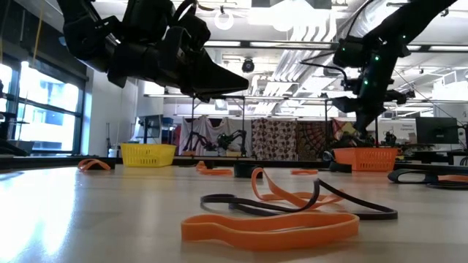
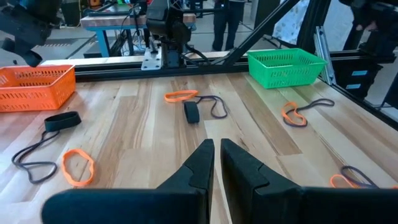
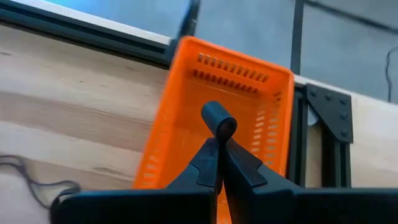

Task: Sort rubber bands into baskets
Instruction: Put the black rubber band into the orange bin, then put the purple rubber band into the yellow bin

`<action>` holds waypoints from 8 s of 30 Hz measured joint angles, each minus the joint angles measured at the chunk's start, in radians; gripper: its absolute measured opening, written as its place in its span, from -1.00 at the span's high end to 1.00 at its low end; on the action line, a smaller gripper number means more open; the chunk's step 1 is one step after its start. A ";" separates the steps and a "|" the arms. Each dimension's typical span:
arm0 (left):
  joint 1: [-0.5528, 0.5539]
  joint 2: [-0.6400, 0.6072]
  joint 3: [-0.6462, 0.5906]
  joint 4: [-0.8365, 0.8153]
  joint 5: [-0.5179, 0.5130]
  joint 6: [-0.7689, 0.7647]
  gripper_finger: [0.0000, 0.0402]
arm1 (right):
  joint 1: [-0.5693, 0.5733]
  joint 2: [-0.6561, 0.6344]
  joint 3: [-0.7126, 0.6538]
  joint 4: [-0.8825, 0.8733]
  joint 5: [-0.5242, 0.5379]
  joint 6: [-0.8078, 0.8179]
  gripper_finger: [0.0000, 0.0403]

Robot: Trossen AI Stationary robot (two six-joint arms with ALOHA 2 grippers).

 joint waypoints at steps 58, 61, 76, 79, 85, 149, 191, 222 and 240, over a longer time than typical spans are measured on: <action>0.000 0.000 0.000 0.001 0.000 0.009 0.91 | -0.195 0.557 0.369 -0.305 -0.205 -0.196 0.21; 0.000 0.000 0.000 0.001 0.000 0.009 0.91 | -0.195 0.523 0.393 -0.343 -0.206 -0.217 0.23; 0.000 0.000 0.000 0.002 0.000 0.025 0.91 | -0.064 0.167 0.424 -0.393 -0.207 -0.191 0.97; 0.000 0.000 0.000 0.000 0.000 0.026 0.91 | 0.010 0.120 0.423 -0.380 -0.207 -0.191 0.96; 0.000 0.000 0.000 -0.003 0.000 0.027 0.91 | 0.152 0.075 0.423 -0.283 -0.208 -0.195 0.99; -0.215 -0.691 0.002 -1.390 -0.122 -0.365 0.91 | 1.042 -0.065 -0.164 0.685 0.102 -0.205 1.00; -0.314 -0.377 0.002 -1.822 -0.064 -0.620 0.80 | 1.043 0.029 -0.164 0.799 0.007 -0.205 1.00; -0.329 -0.261 0.003 -1.771 -0.109 -0.628 0.36 | 1.042 0.029 -0.164 0.787 0.005 -0.243 1.00; -0.328 -0.261 0.002 -1.773 -0.077 -0.595 0.98 | 1.042 0.029 -0.164 0.777 0.006 -0.244 1.00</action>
